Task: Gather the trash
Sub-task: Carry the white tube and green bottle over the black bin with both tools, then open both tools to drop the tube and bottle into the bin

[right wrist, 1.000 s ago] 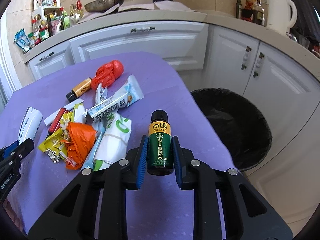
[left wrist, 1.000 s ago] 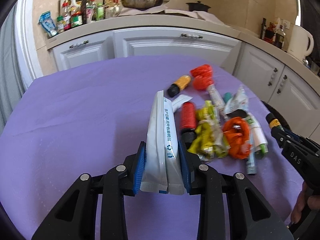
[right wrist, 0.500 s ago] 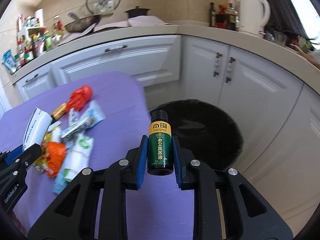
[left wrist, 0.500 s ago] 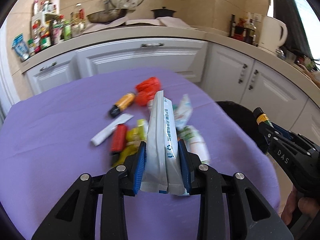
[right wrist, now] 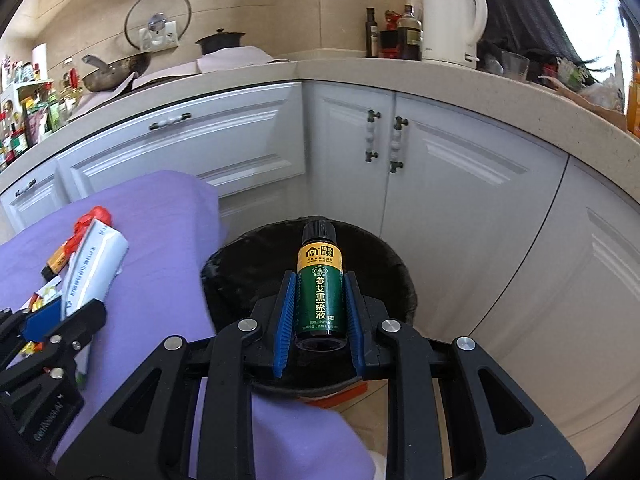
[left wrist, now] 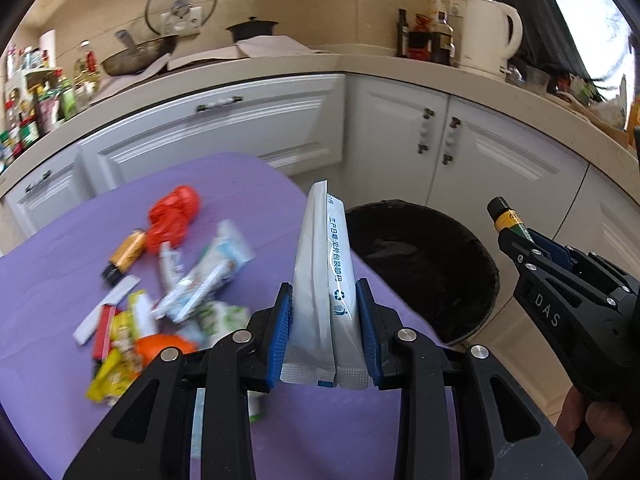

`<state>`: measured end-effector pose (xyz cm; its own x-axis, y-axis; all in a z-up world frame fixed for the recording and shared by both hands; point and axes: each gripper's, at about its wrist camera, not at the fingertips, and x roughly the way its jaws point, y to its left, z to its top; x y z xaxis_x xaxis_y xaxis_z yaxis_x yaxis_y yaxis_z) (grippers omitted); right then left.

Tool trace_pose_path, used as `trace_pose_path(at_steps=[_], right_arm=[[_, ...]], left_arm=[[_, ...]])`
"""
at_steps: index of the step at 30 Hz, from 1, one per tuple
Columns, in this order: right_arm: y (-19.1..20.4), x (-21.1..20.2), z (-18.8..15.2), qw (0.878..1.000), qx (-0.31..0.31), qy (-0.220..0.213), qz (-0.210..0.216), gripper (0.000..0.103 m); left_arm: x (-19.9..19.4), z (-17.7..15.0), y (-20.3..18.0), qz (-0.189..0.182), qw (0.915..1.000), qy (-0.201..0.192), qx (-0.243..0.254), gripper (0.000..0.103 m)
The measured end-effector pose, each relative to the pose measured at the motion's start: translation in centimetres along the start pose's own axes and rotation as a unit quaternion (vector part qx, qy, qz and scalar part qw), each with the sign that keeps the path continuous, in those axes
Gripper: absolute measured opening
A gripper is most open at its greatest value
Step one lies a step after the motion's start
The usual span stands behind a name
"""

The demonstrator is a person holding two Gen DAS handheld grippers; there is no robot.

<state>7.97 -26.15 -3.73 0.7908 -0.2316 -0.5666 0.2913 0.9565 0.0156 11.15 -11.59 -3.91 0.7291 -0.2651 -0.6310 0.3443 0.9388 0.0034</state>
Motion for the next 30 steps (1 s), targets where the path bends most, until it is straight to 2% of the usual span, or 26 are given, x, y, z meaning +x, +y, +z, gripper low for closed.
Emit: trace_pose_path(at_steps=[10, 24, 30], right_arm=[[-2.4, 3.1, 0.2, 1.0, 0.009, 0.012, -0.002, 0.023], [-3.9, 7.2, 0.9, 1.0, 0.016, 0.025, 0.001, 0.023], [-4.0, 8.6, 1.2, 0.999, 0.016, 0.029, 0.002, 0.024]], left_arm=[[4.3, 1.5, -3.2, 0.005, 0.9996, 0.022, 0.016, 0.033], [8.6, 3.9, -4.8, 0.012, 0.999, 0.04, 0.017, 0.033], [10.1, 4.5, -5.1, 0.005, 0.9979, 0.062, 0.017, 0.034]])
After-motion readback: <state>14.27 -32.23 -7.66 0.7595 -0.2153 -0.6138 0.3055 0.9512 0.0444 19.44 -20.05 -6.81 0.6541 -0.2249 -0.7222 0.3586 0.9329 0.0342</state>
